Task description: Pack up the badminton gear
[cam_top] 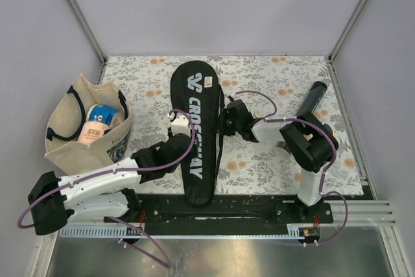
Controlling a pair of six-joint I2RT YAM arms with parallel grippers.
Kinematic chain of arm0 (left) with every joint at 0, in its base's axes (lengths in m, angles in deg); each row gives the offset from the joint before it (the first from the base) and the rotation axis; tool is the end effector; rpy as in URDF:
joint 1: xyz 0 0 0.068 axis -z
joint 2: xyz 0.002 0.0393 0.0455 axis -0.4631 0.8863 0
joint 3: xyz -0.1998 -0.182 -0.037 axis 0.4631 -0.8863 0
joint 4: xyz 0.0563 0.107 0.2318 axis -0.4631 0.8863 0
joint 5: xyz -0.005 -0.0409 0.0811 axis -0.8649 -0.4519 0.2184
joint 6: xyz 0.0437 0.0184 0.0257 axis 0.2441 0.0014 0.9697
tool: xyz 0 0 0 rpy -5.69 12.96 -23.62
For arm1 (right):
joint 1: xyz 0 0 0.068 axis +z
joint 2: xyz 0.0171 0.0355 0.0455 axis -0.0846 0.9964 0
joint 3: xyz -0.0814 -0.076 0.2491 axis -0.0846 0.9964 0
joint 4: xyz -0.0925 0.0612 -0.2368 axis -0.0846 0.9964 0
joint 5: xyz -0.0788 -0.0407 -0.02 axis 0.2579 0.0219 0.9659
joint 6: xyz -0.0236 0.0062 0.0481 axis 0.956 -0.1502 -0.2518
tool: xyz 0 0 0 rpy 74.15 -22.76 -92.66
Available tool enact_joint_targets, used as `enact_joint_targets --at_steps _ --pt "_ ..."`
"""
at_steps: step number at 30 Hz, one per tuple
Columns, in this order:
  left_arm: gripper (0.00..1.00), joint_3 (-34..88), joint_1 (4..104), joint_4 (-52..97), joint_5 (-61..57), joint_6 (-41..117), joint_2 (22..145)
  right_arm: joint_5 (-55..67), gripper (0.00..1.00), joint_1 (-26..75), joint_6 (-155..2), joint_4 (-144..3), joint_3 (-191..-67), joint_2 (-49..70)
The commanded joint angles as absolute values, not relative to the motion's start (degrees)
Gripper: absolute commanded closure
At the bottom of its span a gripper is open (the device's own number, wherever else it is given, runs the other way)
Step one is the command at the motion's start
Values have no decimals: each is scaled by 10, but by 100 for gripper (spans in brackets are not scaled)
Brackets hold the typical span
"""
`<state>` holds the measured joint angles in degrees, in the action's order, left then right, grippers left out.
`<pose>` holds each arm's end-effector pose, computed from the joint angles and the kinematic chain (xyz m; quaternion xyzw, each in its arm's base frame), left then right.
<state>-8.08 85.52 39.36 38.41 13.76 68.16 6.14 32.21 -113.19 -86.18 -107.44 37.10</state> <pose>0.1323 -0.1756 0.2364 0.0457 0.8719 -0.1380 0.4675 0.3004 0.2324 0.1354 0.0210 0.8990 0.3228 0.2952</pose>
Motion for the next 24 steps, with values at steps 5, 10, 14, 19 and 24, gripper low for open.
enact_joint_targets --at_steps 5,10,14,19,24 --pt "46 -97 949 338 488 262 630 16 100 320 -1189 -893 -1050 304" --pt "43 -121 1018 282 515 334 583 3 100 319 -1246 -879 -1046 210" --pt "38 -124 1040 290 511 339 564 16 100 320 -1275 -841 -1059 154" --pt "34 -153 1102 251 519 346 542 59 100 320 -1307 -771 -1076 105" --pt "33 -168 1172 245 553 325 543 144 100 321 -1333 -726 -1083 78"
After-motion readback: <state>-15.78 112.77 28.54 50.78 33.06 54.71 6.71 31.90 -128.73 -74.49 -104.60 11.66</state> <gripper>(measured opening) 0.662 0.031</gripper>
